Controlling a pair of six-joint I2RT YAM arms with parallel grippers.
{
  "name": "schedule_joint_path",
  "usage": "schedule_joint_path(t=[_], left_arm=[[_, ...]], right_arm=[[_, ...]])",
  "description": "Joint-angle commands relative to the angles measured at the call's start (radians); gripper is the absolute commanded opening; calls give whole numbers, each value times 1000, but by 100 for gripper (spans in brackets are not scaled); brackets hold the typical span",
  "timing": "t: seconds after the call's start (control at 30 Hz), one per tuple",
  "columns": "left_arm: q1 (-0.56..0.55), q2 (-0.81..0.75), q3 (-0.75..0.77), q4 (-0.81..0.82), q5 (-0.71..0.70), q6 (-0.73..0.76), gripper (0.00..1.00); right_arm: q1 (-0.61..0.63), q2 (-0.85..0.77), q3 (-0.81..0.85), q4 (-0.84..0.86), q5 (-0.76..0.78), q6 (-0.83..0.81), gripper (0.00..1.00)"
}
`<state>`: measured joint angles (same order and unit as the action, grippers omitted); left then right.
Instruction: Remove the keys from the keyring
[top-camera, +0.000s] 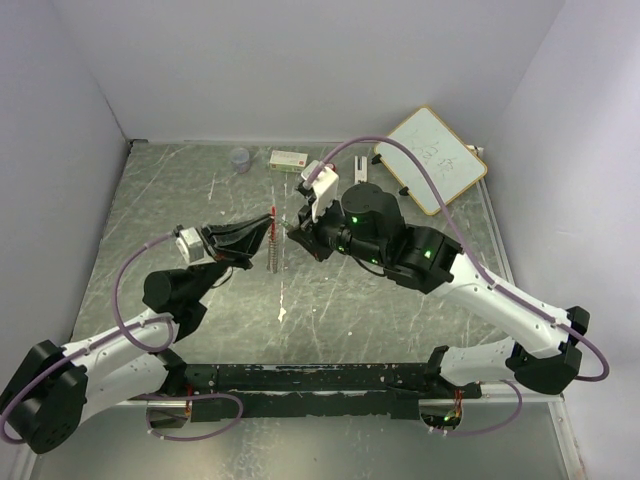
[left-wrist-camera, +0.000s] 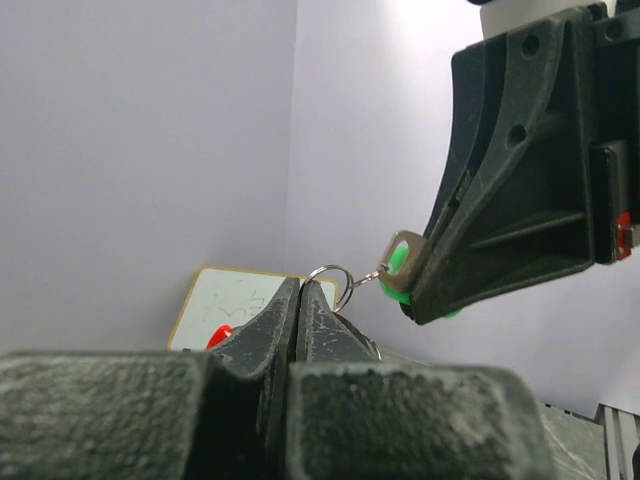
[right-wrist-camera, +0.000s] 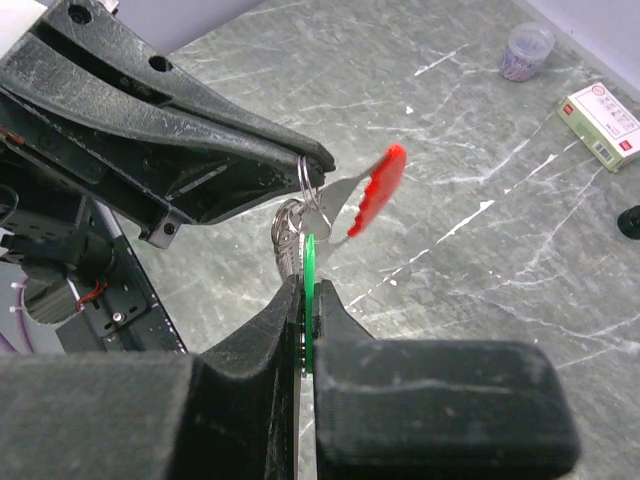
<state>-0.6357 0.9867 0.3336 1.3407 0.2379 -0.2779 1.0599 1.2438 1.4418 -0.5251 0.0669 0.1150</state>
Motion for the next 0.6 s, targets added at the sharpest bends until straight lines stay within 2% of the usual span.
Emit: schedule_joint_path(t=[0.0,0.57], left_arm=[[16,-28,33,-45,-19,12,7],[16,-11,89,-175,128,11,7]], right_arm=[[1,-12,76,-45,10,-21,0],[0,77,229,-127,9,-64,0]])
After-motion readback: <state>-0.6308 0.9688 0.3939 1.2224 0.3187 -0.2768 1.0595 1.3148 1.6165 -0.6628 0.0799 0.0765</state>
